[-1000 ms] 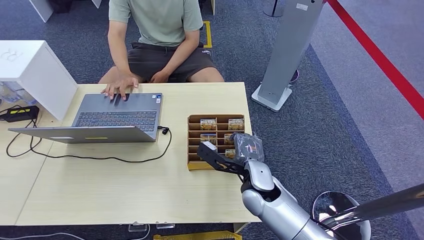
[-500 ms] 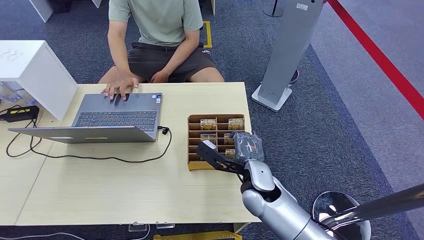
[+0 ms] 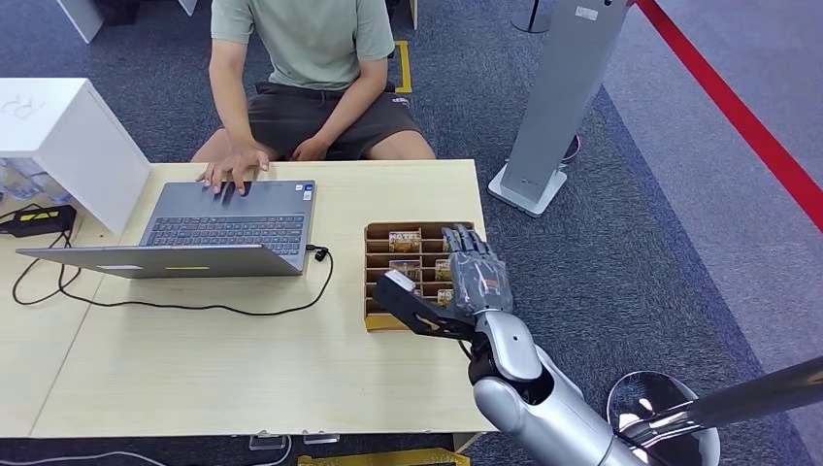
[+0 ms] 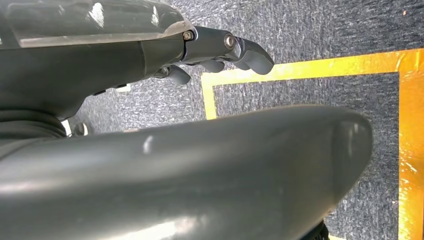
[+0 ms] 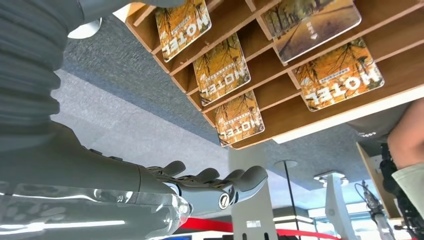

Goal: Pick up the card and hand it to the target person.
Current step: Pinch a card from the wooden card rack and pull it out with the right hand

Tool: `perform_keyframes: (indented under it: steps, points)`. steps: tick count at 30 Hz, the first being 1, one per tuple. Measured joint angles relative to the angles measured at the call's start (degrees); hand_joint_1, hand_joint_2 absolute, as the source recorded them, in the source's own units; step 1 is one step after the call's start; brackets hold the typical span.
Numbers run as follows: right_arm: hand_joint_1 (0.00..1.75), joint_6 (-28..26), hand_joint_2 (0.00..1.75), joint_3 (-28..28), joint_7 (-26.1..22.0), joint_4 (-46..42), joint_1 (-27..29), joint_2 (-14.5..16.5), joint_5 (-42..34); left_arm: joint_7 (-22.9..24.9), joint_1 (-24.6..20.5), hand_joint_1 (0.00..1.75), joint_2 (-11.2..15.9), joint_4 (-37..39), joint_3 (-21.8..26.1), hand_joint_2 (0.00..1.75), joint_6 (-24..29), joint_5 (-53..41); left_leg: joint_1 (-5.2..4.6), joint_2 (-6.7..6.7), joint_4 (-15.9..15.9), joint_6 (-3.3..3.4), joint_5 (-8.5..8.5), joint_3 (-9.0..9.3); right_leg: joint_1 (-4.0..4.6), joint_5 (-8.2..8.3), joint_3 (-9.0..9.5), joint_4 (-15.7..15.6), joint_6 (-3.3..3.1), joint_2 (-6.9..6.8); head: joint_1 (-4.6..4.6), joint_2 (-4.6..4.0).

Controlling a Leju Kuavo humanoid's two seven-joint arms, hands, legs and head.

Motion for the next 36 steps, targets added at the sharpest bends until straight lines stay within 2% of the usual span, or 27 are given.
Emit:
perform_keyframes:
  steps: [4, 6, 17, 27, 33, 36]
  points:
    - [0.44, 0.52, 1.75, -0.04, 0.00, -0.74, 0.49, -0.10, 0.02, 0.00, 0.00, 0.00, 0.04, 0.00, -0.06, 0.00, 0.00, 0.39, 0.00, 0.00, 0.00, 0.00, 0.00, 0.00, 0.00, 0.00, 0.00, 0.00, 0.00, 0.00, -0.02, 0.00]
    - [0.50, 0.76, 1.75, -0.17, 0.00, -1.02, 0.92, -0.10, 0.34, 0.00, -0.01, 0.00, 0.05, 0.00, -0.18, 0.00, 0.00, 0.57, 0.00, 0.00, 0.00, 0.00, 0.00, 0.00, 0.00, 0.00, 0.00, 0.00, 0.00, 0.00, -0.02, 0.00]
    - [0.50, 1.97, 1.75, -1.75, 0.00, -1.37, 3.38, -0.05, 2.18, 0.07, -0.01, 0.00, 0.07, 0.00, -1.41, 0.00, 0.03, 1.58, 0.00, 0.00, 0.00, 0.00, 0.00, -0.01, 0.00, 0.00, 0.00, 0.00, 0.00, 0.00, 0.01, 0.00]
    - [0.73, 1.95, 1.75, -3.38, 0.00, -0.20, 3.97, 0.12, 2.31, 0.07, -0.04, 0.00, 0.07, 0.00, -2.64, 0.00, 0.15, 1.92, 0.00, 0.00, 0.00, 0.00, 0.00, -0.02, 0.00, 0.00, -0.01, 0.00, 0.00, 0.00, 0.00, 0.00]
    - [0.81, 1.95, 1.75, -4.10, 0.00, 0.93, 3.98, 0.33, 2.39, 0.07, -0.05, 0.00, 0.07, 0.00, -2.94, 0.00, 0.13, 2.10, 0.00, 0.00, 0.00, 0.00, 0.00, -0.02, 0.00, 0.00, 0.00, 0.00, 0.00, 0.00, 0.00, 0.00]
    - [0.77, 1.95, 1.75, -4.40, 0.00, 1.51, 3.97, 0.48, 2.40, 0.07, -0.06, 0.00, 0.07, 0.00, -3.27, 0.00, 0.08, 2.12, 0.00, 0.00, 0.00, 0.00, 0.00, -0.02, 0.00, 0.00, 0.00, 0.00, 0.00, 0.00, -0.01, 0.00]
